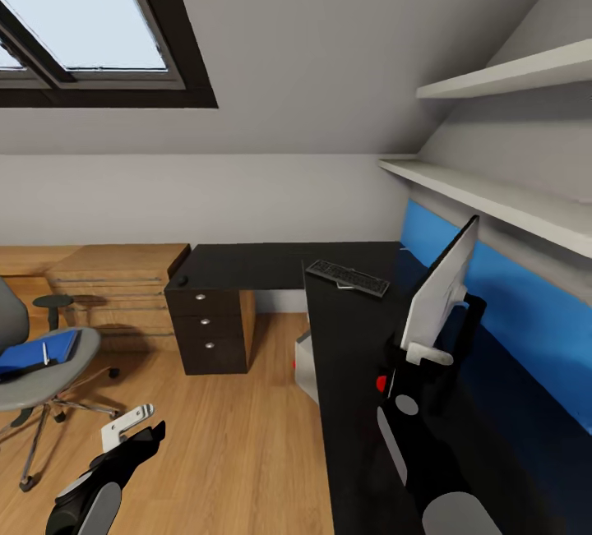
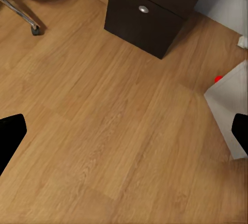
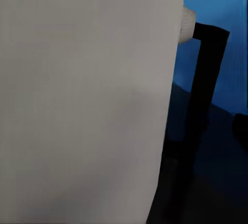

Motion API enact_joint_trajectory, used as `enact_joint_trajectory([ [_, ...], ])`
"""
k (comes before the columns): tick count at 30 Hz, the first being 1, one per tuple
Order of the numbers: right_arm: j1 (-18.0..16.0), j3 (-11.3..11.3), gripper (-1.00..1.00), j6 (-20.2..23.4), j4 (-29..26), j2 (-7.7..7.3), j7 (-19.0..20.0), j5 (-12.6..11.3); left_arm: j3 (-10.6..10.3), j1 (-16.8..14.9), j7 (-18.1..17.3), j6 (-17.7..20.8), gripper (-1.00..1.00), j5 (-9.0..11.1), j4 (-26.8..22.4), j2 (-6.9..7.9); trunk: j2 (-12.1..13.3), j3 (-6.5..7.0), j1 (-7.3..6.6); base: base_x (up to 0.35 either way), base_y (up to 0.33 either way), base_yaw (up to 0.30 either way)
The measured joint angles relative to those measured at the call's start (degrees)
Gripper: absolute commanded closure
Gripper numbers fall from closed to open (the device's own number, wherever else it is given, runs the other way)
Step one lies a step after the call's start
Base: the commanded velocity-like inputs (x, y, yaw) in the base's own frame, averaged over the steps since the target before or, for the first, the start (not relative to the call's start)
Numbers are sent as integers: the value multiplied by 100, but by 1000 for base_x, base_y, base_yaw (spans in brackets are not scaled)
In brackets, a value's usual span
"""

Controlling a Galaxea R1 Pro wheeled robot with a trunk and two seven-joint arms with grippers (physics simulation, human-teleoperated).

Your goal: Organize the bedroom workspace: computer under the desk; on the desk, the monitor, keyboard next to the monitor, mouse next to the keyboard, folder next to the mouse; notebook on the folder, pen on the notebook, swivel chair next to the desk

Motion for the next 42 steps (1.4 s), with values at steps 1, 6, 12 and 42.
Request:
enact_joint_trajectory([
  [1,0,-1,-100,0,0,0,0,0,-2,0,2,-1,-100,-2,1,0,0,6,1,-137,-238,-144],
  [6,-1,3,-100,2,1,2,8,18,-4,0,2,-1,-100,-7,1,2,0,29,1,-160,-279,-104],
  [12,-1,5,-100,1,8,1,10,14,0,1,-4,-1,-100,-12,0,1,0,34,2,-208,-271,-13],
  [42,8,27,-100,-85,37,8,43,-18,1,1,-20,-8,-100,-11,-2,8,0,34,-1,-143,-186,0],
])
